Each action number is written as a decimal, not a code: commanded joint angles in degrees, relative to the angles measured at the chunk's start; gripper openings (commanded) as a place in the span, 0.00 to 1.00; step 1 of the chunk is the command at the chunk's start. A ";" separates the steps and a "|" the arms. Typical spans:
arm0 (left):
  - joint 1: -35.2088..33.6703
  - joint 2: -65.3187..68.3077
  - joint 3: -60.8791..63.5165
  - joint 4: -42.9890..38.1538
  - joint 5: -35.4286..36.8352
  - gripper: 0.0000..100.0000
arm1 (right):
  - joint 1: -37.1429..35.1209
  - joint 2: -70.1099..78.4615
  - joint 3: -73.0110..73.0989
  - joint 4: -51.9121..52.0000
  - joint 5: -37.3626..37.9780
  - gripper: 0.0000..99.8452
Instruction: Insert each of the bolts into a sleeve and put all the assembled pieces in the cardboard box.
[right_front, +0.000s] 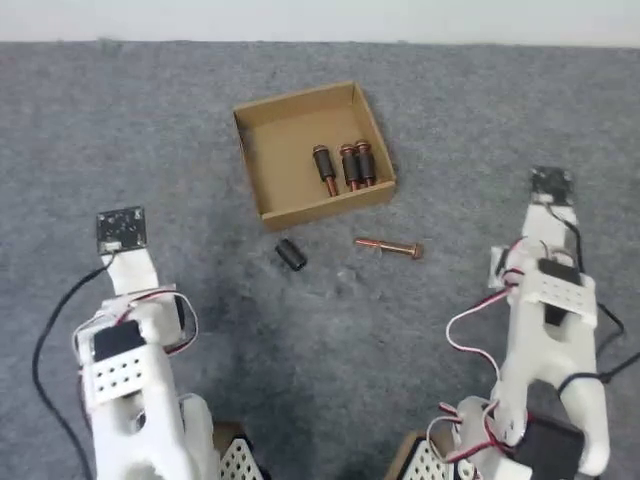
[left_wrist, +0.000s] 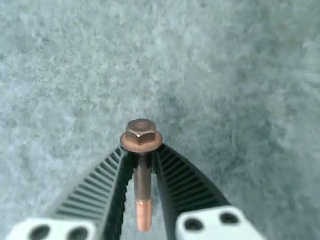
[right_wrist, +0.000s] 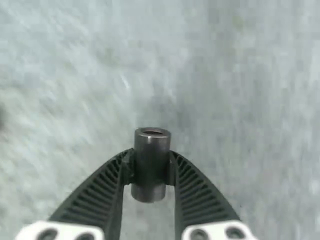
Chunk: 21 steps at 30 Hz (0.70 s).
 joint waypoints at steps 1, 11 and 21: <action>-0.18 -3.34 1.89 -5.27 0.18 0.01 | -4.44 -0.66 -3.96 -7.16 -0.62 0.01; -0.18 -3.34 2.15 -5.36 0.18 0.01 | -13.49 9.27 -4.04 -31.52 -0.70 0.01; -0.18 -3.34 2.24 -5.45 0.18 0.01 | -17.89 20.88 -4.40 -66.86 -0.44 0.01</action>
